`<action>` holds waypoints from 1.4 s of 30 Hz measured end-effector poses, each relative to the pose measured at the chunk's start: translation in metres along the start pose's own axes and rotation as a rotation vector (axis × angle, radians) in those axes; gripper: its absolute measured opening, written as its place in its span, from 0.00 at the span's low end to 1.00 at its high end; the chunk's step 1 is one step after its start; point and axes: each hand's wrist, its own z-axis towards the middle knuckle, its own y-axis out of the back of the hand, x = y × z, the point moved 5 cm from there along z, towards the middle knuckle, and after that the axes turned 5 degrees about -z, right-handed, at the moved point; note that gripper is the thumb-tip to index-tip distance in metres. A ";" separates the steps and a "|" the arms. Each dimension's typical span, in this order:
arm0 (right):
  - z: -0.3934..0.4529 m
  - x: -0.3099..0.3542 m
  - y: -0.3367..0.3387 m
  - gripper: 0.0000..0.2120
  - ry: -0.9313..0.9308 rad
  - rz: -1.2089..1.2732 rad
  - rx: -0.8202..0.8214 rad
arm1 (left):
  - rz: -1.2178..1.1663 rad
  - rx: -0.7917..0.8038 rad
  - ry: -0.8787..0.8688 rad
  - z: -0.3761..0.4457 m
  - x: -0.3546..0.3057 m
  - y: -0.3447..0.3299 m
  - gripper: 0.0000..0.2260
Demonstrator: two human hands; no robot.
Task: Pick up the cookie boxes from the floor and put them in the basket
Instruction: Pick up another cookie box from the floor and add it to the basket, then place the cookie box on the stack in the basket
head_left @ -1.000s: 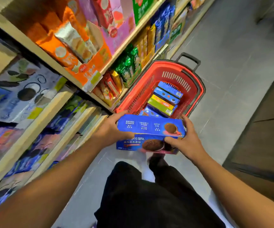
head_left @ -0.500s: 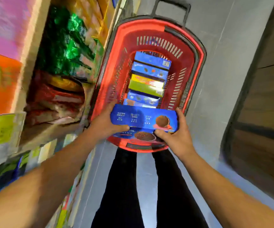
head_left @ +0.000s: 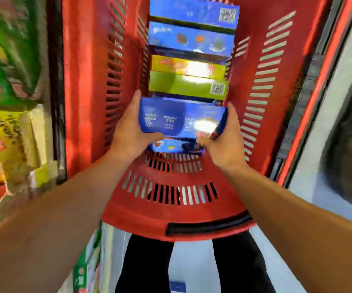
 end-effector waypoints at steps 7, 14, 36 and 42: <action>0.060 -0.026 -0.024 0.38 0.032 -0.109 -0.136 | -0.015 -0.067 -0.070 0.058 0.022 -0.036 0.51; 0.033 -0.006 -0.015 0.46 0.044 -0.400 -0.027 | 0.111 -0.171 -0.047 0.033 0.006 -0.029 0.45; -0.272 0.228 0.206 0.46 1.071 -1.047 0.460 | -0.286 -0.507 -0.002 -0.409 -0.224 0.055 0.37; -0.372 0.191 0.180 0.49 1.351 -1.210 0.668 | -0.339 -0.738 0.307 -0.556 -0.176 -0.005 0.40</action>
